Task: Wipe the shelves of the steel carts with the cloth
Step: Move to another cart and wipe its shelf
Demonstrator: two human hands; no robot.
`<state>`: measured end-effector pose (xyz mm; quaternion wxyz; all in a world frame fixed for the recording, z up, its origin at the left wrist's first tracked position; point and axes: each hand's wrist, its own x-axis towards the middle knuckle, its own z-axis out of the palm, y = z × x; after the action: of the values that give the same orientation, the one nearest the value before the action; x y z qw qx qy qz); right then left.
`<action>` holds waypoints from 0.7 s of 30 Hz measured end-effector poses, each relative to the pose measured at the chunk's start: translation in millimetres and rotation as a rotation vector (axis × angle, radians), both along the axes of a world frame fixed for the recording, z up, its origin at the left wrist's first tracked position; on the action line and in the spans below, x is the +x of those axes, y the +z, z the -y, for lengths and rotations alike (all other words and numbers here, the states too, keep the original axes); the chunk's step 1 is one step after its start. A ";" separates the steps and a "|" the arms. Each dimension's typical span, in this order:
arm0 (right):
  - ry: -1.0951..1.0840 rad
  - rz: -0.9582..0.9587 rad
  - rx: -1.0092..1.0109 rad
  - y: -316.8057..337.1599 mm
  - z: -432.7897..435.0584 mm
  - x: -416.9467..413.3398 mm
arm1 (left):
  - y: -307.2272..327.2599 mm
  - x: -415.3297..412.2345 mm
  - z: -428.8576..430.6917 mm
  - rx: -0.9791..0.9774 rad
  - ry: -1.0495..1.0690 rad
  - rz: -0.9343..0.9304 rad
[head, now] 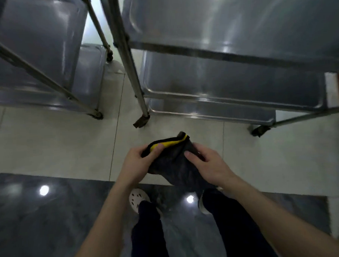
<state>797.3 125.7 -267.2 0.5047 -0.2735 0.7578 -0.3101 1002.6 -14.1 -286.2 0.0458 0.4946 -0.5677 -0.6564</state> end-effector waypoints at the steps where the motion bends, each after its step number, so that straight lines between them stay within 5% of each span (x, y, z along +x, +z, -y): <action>1: 0.056 -0.065 -0.034 30.1 -3.4 -8.0 | 24.3 -6.3 5.0 0.014 -0.105 -0.006; 5: 0.250 -0.280 -0.099 126.7 -27.9 -48.5 | 116.1 -66.5 5.6 -0.277 -0.432 0.050; 10: 0.176 -0.492 -0.140 190.6 -86.3 -118.1 | 195.7 -172.9 -46.7 -0.722 -0.552 -0.140; 15: 0.110 -0.607 -0.171 212.3 -166.2 -207.5 | 230.8 -280.5 -121.0 -0.734 -0.495 -0.157; 21: 0.042 -0.651 -0.148 239.0 -275.7 -321.6 | 258.5 -423.8 -211.8 -0.390 -0.514 -0.081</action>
<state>475.7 401.3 -28.1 0.2211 -0.4099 0.8489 -0.2501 578.8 197.7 -27.7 -0.0051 0.2905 -0.7868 -0.5445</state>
